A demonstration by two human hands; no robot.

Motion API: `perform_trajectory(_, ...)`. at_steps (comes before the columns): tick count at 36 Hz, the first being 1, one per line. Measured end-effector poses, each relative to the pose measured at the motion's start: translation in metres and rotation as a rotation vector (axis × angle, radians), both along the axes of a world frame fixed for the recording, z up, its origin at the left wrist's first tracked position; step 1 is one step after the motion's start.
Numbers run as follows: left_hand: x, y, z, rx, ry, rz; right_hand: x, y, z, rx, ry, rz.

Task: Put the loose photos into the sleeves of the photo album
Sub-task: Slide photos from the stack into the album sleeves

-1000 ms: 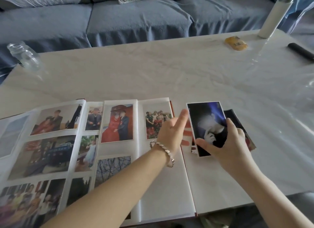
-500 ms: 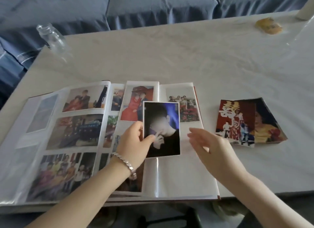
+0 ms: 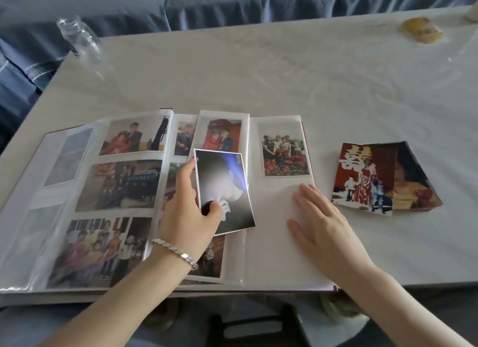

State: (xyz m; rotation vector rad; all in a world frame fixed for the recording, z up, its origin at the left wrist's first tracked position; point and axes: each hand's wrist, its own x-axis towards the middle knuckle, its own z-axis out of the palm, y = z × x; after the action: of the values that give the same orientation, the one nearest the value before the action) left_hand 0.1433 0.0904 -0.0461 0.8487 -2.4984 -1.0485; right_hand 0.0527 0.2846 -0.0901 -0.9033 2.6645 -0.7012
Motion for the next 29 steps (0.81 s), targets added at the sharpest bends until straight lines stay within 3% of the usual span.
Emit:
perform_trajectory(4,0.004,0.001,-0.002,-0.015,-0.028,0.005,0.002,0.001,-0.006,-0.061,-0.009,-0.008)
perform_trajectory(17,0.026,0.004,-0.005,0.22,-0.269,-0.094,0.006,0.003,-0.014,-0.16,-0.037,-0.066)
perform_trajectory(24,0.032,0.003,0.006,0.203,-0.438,-0.15,0.007,0.003,-0.016,-0.164,-0.063,-0.079)
perform_trajectory(29,0.022,0.002,0.011,0.238,-0.448,-0.19,0.008,0.002,-0.016,-0.162,-0.072,-0.086)
